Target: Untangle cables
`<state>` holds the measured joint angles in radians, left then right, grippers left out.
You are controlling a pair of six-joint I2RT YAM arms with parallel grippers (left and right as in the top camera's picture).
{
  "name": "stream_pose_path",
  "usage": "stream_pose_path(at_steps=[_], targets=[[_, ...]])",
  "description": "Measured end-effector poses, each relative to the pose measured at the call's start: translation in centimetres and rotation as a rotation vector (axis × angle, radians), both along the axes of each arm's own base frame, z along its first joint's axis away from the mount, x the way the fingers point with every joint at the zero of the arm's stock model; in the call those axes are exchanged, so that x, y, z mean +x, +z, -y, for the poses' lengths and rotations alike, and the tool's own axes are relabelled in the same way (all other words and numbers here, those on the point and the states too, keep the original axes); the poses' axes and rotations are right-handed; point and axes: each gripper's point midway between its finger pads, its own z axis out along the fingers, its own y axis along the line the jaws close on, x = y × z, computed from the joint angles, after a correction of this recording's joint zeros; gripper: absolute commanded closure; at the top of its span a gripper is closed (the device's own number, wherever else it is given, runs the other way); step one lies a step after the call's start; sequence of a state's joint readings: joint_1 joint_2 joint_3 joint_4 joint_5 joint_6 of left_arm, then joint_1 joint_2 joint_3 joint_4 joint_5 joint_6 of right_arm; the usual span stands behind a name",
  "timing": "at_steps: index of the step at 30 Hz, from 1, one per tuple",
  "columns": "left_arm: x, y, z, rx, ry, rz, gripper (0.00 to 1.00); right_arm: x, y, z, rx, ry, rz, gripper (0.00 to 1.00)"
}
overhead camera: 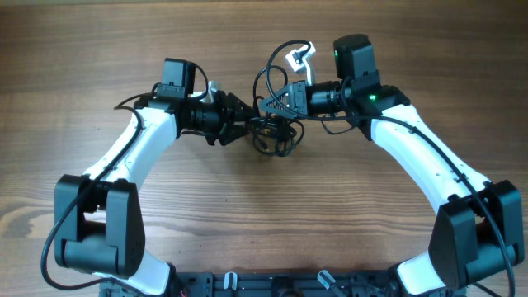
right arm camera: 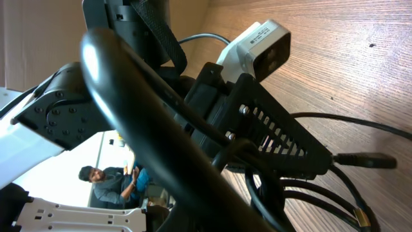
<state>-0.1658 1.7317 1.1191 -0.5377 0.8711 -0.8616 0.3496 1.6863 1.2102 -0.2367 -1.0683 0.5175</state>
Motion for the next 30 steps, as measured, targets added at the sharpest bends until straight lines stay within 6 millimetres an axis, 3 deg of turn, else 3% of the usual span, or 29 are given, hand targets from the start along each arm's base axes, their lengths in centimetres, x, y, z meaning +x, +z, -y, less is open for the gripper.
stream_pose_path(at_steps=[2,7,12,16,24,30], targets=[[-0.2,0.4,0.3,-0.032,-0.003,-0.019,0.49,0.0,0.0,0.0,0.001,0.0,0.003,0.96],[-0.8,1.4,1.1,-0.109,-0.022,-0.056,0.96,-0.1,0.1,-0.1,0.004,0.004,0.002,0.96],[-0.7,1.5,1.1,-0.114,-0.017,-0.055,0.96,-0.2,0.1,-0.1,0.008,0.012,-0.002,0.96],[-0.6,0.0,0.1,-0.016,0.025,-0.072,0.96,-0.2,-0.2,-0.1,0.003,0.006,-0.001,0.96],[0.4,-3.9,-4.3,0.326,0.146,-0.056,0.96,0.2,1.4,-0.1,0.08,0.027,0.041,0.96],[1.1,-4.5,-7.9,0.444,0.207,-0.04,0.96,0.8,0.6,1.5,0.064,-0.015,-0.031,0.96]])
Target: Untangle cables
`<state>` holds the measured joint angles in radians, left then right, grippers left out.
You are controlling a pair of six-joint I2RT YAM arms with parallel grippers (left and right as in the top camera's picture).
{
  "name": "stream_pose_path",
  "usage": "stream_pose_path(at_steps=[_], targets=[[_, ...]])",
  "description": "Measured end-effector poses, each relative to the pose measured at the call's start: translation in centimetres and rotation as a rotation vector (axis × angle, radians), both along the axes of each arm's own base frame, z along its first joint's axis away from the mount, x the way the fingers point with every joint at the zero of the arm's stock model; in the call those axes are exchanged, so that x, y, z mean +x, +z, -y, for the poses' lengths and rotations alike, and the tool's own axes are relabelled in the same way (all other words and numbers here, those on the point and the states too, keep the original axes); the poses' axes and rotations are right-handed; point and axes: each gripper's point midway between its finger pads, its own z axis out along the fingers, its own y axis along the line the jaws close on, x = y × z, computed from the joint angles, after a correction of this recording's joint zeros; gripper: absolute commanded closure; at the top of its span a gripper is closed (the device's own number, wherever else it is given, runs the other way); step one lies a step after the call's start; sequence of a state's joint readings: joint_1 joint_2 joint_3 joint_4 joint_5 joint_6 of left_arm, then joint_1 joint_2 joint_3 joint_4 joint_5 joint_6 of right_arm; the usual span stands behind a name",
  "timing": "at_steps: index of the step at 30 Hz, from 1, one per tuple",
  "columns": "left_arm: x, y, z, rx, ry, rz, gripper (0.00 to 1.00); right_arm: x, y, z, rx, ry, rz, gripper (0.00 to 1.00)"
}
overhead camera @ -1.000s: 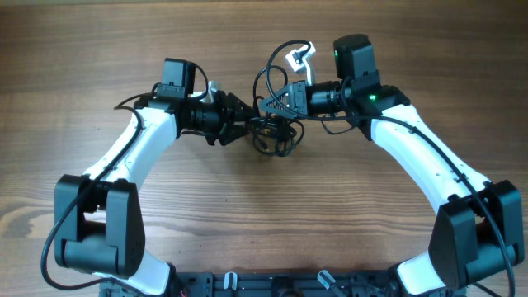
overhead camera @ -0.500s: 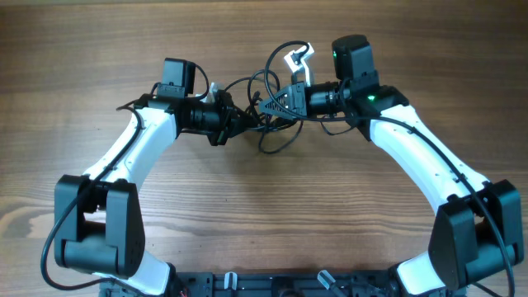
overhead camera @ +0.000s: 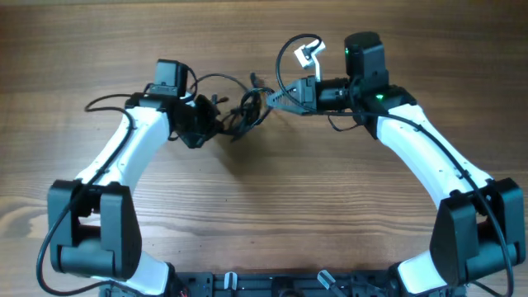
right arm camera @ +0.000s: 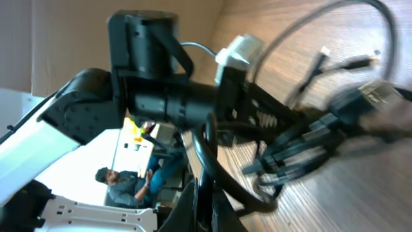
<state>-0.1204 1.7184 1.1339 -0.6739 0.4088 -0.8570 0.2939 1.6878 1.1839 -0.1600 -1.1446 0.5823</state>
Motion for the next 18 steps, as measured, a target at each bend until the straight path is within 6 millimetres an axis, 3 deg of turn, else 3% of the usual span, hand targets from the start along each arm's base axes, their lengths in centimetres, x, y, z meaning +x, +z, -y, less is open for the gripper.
stream_pose_path(at_steps=[5,8,10,11,13,16,18], targets=[[0.3,0.0,-3.6,0.018,0.086,-0.015,0.96,-0.8,-2.3,1.7,-0.064,-0.024,-0.127,0.96],[0.3,-0.1,-5.4,0.016,0.12,-0.024,0.96,-1.5,-4.9,3.7,-0.173,-0.075,-0.228,0.96],[0.4,-1.4,-10.5,0.151,0.215,-0.037,0.96,-1.1,-6.4,6.4,-0.269,-0.162,-0.27,0.96],[-0.1,-2.2,-13.7,0.205,0.286,-0.063,0.96,-0.2,-7.7,8.8,-0.35,-0.246,-0.291,0.96],[-0.5,-2.6,-15.7,0.244,0.321,-0.073,0.96,-0.3,-9.8,11.2,-0.491,-0.32,-0.325,0.96],[-0.3,-2.5,-15.1,0.245,0.284,-0.061,0.93,-0.5,-10.8,11.7,-0.58,-0.339,-0.31,0.96],[-0.1,-2.4,-14.3,0.221,0.233,-0.038,0.82,-0.5,-11.1,11.3,-0.607,-0.334,-0.289,0.86]])
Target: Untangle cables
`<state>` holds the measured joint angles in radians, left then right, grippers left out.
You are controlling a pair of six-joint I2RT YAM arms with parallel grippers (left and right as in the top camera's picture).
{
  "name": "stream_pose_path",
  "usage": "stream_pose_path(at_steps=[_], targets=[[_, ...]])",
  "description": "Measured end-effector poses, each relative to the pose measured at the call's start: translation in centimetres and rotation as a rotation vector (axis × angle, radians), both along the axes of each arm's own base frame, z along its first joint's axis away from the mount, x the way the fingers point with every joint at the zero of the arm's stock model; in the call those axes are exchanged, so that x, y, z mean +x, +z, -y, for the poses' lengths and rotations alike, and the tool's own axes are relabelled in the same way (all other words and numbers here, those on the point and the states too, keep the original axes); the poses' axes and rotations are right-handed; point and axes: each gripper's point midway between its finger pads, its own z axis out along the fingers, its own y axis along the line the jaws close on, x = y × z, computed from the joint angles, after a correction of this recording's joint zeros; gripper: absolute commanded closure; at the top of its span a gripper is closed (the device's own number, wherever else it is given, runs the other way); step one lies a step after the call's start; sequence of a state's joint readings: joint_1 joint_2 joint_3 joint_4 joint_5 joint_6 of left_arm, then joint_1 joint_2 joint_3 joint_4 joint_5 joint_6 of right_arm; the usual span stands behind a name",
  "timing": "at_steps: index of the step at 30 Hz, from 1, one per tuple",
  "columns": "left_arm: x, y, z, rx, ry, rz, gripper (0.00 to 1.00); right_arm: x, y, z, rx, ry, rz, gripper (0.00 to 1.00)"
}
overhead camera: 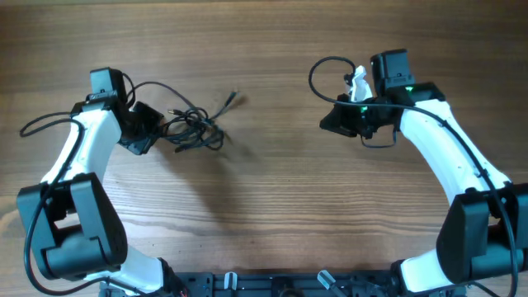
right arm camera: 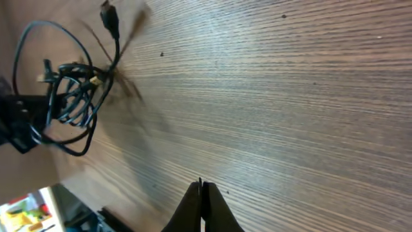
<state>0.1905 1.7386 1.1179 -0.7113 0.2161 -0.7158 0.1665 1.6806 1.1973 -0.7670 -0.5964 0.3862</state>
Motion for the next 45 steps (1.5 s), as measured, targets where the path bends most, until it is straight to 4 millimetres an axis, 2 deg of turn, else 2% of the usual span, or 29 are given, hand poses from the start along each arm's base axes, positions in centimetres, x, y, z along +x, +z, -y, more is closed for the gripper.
stream_pose_path(at_steps=[2,3,5,6,7,12,16,20,25,28,30,33,37,42,45], targets=[[0.3,0.2,0.8,-0.018,-0.05,0.019,0.65,-0.2,-0.1,-0.7,-0.014,0.026,0.015,0.76],[0.5,0.3,1.3,-0.024,-0.076,0.031,0.5,-0.3,-0.1,-1.2,-0.016,0.042,0.021,0.67],[0.7,0.4,2.5,-0.029,-0.131,0.047,0.2,-0.7,-0.2,-2.5,-0.019,0.085,0.04,0.55],[0.8,0.4,3.1,-0.033,-0.157,0.056,0.09,-1.0,-0.2,-3.3,-0.02,0.114,0.052,0.47],[1.1,0.6,3.9,-0.041,-0.196,0.075,0.06,-1.3,-0.1,-4.2,-0.021,0.145,0.066,0.44],[1.4,1.2,7.1,-0.095,-0.357,0.133,0.05,-2.6,0.1,-7.4,-0.013,0.251,0.117,0.41],[1.4,1.5,7.9,-0.124,-0.406,0.155,0.07,-3.3,0.5,-9.9,0.004,0.319,0.165,0.41],[1.3,1.6,7.6,-0.102,-0.418,0.159,0.08,-3.8,1.3,-12.9,0.036,0.363,0.228,0.41],[0.7,0.6,5.1,0.02,-0.321,0.077,0.02,-5.1,2.2,-17.2,0.073,0.412,0.3,0.41],[0.7,0.5,4.5,0.048,-0.295,0.067,0.0,-6.0,1.3,-20.0,0.069,0.445,0.335,0.43],[1.0,0.8,5.0,0.024,-0.315,0.091,0.0,-6.5,0.0,-21.5,0.048,0.465,0.352,0.5],[1.6,1.7,7.2,-0.071,-0.432,0.171,0.0,-6.9,-1.8,-22.6,0.006,0.47,0.358,0.62],[1.5,2.6,9.2,-0.163,-0.534,0.232,0.0,-6.7,-3.5,-22.7,-0.031,0.463,0.348,0.62],[1.2,3.6,10.8,-0.251,-0.606,0.286,0.0,-6.4,-3.9,-22.9,-0.026,0.426,0.333,0.62],[1.2,3.9,11.3,-0.28,-0.631,0.306,0.0,-6.3,-3.9,-22.9,-0.024,0.408,0.32,0.75]])
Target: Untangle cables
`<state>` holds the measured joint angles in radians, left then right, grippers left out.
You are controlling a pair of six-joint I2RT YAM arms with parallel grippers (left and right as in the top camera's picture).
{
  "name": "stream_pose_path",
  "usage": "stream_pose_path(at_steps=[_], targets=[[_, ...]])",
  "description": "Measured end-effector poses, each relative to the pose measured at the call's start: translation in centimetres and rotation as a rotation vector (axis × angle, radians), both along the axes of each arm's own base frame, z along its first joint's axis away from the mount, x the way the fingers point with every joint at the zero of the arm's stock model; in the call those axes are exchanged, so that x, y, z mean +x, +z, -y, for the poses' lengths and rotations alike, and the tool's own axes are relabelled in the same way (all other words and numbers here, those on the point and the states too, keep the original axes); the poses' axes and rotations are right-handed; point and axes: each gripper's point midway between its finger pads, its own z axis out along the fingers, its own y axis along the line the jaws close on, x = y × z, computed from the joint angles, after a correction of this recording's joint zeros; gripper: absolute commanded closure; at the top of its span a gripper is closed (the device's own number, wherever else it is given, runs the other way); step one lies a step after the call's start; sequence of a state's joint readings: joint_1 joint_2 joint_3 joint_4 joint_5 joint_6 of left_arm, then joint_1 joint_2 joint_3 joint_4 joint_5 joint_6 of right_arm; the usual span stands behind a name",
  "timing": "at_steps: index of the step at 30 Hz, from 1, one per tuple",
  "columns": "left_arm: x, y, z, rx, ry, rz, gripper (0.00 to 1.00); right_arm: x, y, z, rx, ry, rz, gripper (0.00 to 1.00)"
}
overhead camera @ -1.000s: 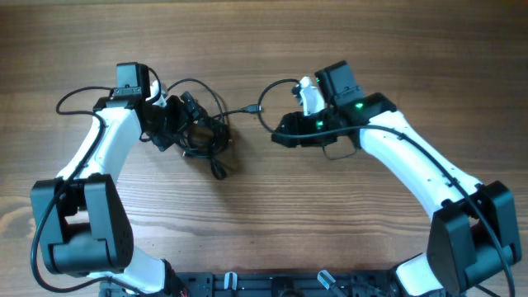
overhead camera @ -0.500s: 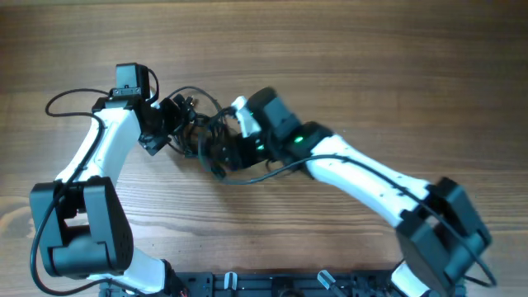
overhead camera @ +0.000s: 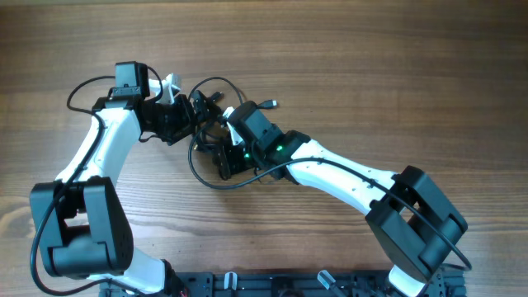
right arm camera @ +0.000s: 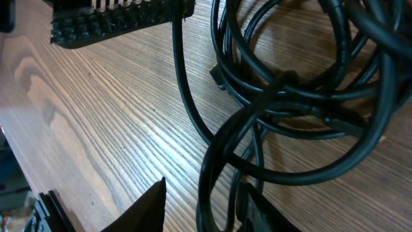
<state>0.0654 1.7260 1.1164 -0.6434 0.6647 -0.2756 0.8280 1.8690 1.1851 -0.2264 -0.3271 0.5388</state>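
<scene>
The black cable bundle [overhead camera: 210,124] lies left of the table's middle, with one loop [overhead camera: 206,177] hanging toward the front and a plug end [overhead camera: 271,104] poking out to the right. My left gripper [overhead camera: 177,122] is shut on the bundle's left side; its ribbed finger pad [right arm camera: 116,16] shows in the right wrist view. My right gripper [overhead camera: 224,161] has reached across to the bundle's front edge. It [right arm camera: 205,190] is open, with a cable strand [right arm camera: 215,161] running between its fingers above the wood. The tangled coils [right arm camera: 302,84] fill that view.
Bare wooden tabletop [overhead camera: 371,66] stretches all around the bundle. The right arm [overhead camera: 346,177] lies diagonally across the middle of the table. The left arm's own thin cable [overhead camera: 82,87] loops out behind its wrist.
The left gripper has moved from the far left toward the middle with the bundle. The right gripper was shut and empty at the right; now it is open at the bundle, around a strand.
Both grippers were close together at the bundle in the middle of the table. Then they stood apart, with the bundle stretched between them. Then the left gripper held the bundle far left while the right was shut and empty far right. Now both are at the bundle again.
</scene>
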Motion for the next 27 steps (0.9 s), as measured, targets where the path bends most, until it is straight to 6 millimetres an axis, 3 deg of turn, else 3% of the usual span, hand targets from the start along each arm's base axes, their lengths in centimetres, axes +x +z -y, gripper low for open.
stream_pose_path(at_steps=[6,13,15,19,22,27], targets=[[0.0,0.2,0.2,-0.011,-0.013,0.007,0.0,0.5,-1.0,0.5,-0.037,-0.041,-0.001,0.96],[0.1,-0.3,-0.4,0.025,0.008,-0.002,0.01,0.6,-2.2,1.5,-0.092,-0.067,-0.01,0.96],[0.2,-0.8,-1.1,0.066,0.05,-0.024,0.05,1.0,-2.3,2.1,-0.101,-0.083,-0.019,0.96],[0.2,-1.6,-2.3,0.135,0.126,-0.065,0.28,2.9,-2.7,4.8,-0.105,-0.139,-0.073,0.96],[0.2,-1.8,-1.9,0.157,0.135,-0.077,0.43,4.0,-2.9,6.9,-0.096,-0.173,-0.127,0.96],[0.5,-2.1,-0.3,0.165,0.119,-0.069,0.45,4.6,-3.0,8.6,-0.093,-0.16,-0.147,0.87]])
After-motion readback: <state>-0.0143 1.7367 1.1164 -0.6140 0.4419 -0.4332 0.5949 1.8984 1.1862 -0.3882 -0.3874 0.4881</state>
